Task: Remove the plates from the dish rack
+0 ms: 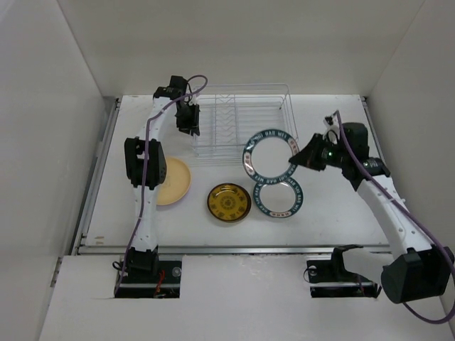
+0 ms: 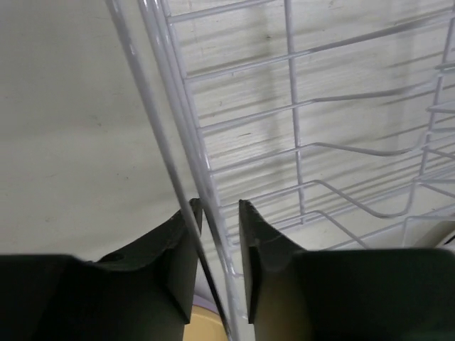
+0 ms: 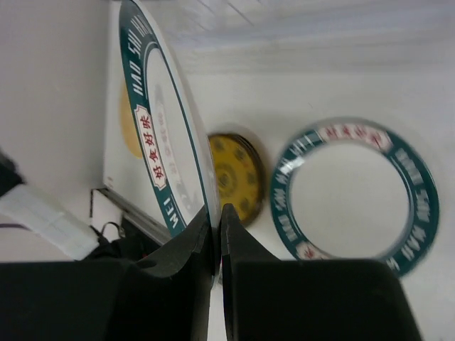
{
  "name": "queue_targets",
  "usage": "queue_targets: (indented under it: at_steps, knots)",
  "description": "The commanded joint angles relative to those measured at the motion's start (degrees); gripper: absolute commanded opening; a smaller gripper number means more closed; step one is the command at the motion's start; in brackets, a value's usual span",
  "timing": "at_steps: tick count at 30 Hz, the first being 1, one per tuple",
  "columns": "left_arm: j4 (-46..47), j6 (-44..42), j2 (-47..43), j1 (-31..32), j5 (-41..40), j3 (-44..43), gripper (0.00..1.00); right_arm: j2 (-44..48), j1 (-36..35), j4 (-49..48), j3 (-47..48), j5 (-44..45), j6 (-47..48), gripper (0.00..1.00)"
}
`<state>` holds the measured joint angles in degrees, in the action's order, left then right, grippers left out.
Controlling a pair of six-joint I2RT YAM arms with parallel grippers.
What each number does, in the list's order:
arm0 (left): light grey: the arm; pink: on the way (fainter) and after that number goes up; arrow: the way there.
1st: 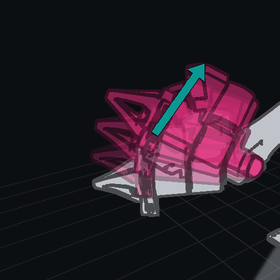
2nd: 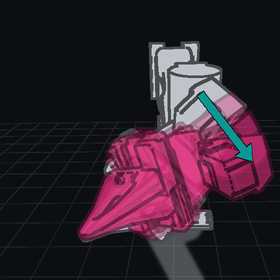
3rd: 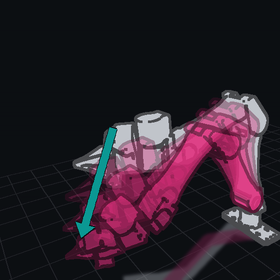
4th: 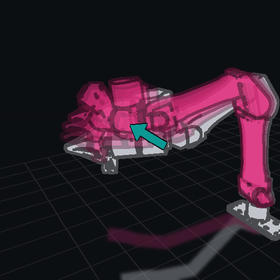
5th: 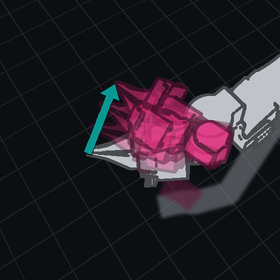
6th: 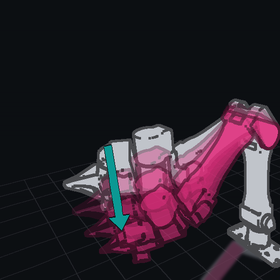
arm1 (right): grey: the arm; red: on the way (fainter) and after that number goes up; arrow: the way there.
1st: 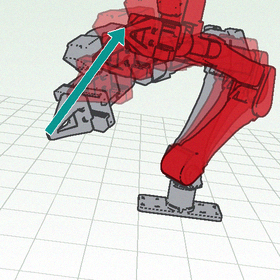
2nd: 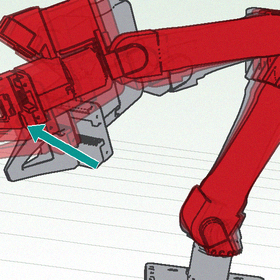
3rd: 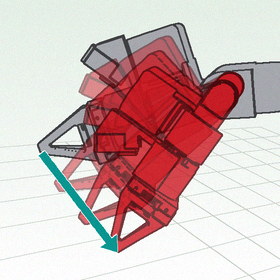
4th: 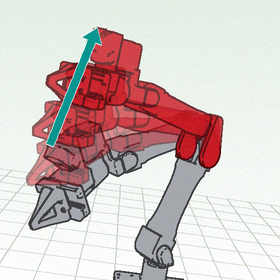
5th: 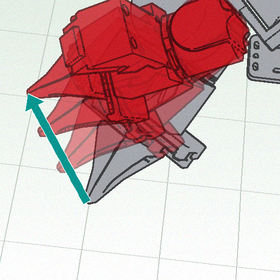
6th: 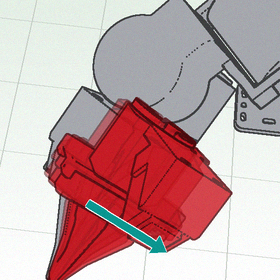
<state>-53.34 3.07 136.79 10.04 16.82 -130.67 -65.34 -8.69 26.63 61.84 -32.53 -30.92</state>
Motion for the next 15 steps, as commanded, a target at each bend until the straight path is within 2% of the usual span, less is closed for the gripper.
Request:
queue_targets:
  at_steps: [1, 3, 4, 5, 10, 15]
  knots:
    - [1.3, -3.2, -3.8, 0.2, 2.6, -2.7, 0.27, 2.7, 0.8, 1.5, -8.9, 4.3, -7.1, 0.0]
    - [1.3, -3.2, -4.3, 0.2, 2.6, -2.7, 0.33, 3.4, 0.8, 1.0, -12.4, 7.6, -7.7, 0.0]
    - [0.8, -3.2, -5.0, 0.2, 2.0, -2.1, 0.41, 3.9, 0.8, 1.6, -13.1, 8.6, -7.7, 0.0]
    - [0.8, -3.2, -5.9, 0.2, 2.0, -2.1, 0.45, 3.9, 0.8, 1.6, -14.0, 9.3, -7.7, 0.0]
    - [0.8, -3.7, -8.4, 0.2, 0.9, -1.0, 0.53, 5.1, 1.3, 0.8, -18.9, 13.7, -9.2, 0.0]
    - [0.2, -3.7, -11.8, 0.2, -0.2, -1.0, 0.58, 6.3, 1.8, 0.3, -22.7, 17.9, -9.2, 0.0]
